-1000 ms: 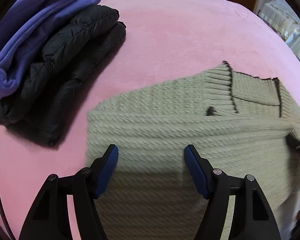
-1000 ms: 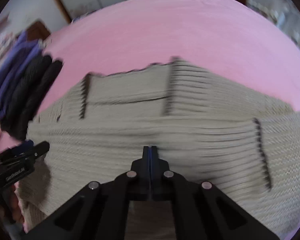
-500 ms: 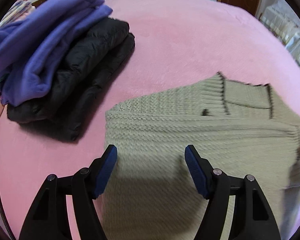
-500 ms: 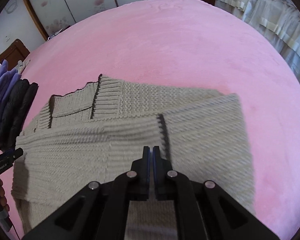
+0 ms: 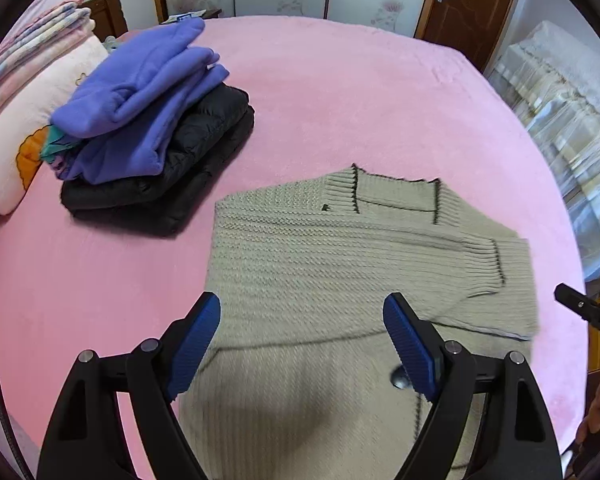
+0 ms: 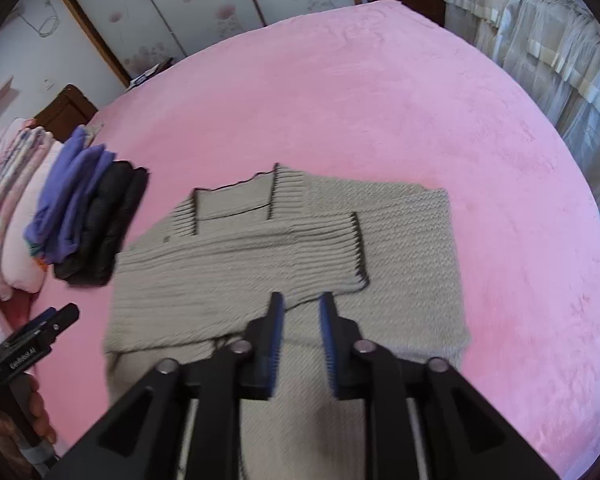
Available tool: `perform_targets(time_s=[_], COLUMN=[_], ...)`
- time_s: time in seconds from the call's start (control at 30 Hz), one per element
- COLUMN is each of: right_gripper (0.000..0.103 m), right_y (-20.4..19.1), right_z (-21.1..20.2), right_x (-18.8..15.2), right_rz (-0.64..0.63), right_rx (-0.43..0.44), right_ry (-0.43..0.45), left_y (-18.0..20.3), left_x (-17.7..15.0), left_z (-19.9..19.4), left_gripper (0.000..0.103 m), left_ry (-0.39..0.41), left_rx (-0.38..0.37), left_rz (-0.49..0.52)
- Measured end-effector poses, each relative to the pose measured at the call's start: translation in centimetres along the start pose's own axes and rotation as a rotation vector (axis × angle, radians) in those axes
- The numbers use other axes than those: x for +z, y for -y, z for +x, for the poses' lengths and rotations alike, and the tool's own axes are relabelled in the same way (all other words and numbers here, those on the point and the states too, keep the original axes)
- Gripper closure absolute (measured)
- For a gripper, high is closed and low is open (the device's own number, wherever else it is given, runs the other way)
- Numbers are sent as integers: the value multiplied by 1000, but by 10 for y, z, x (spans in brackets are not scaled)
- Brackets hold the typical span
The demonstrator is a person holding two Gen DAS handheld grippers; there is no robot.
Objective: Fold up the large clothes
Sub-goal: 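Move both tools open to the ribbed hem of the cardigan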
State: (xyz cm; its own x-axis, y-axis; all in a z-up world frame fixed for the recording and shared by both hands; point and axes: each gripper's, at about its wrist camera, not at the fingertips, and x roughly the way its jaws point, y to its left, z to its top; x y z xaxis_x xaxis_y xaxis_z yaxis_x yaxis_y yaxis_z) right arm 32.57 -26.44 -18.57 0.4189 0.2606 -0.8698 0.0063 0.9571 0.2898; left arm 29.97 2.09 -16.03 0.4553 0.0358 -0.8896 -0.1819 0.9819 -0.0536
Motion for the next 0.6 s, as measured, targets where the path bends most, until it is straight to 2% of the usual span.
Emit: perform_targets(time_s=[0.2,0.3,0.47,0.6], right_gripper=[73,73,73,73], right_y=[-13,-22,-32,-37], right_z=[-41,-57,-70,-79], right_x=[-14,-25,-48,-75], right_rz=[-51,-101,-152,-206], right_rx=[-23,0,22,-16], right_ry=[98,152,149,140], left_y=[-7,-16,-23,-25], left_x=[-14,-24,-46,-71], left_z=[-45,-58,-67,-69], left_gripper=[20,20,20,20], left_ry=[67,59,50,22], left_rx=[-14,-28,-9,-20], left_rz=[-52,-96,-78,-45])
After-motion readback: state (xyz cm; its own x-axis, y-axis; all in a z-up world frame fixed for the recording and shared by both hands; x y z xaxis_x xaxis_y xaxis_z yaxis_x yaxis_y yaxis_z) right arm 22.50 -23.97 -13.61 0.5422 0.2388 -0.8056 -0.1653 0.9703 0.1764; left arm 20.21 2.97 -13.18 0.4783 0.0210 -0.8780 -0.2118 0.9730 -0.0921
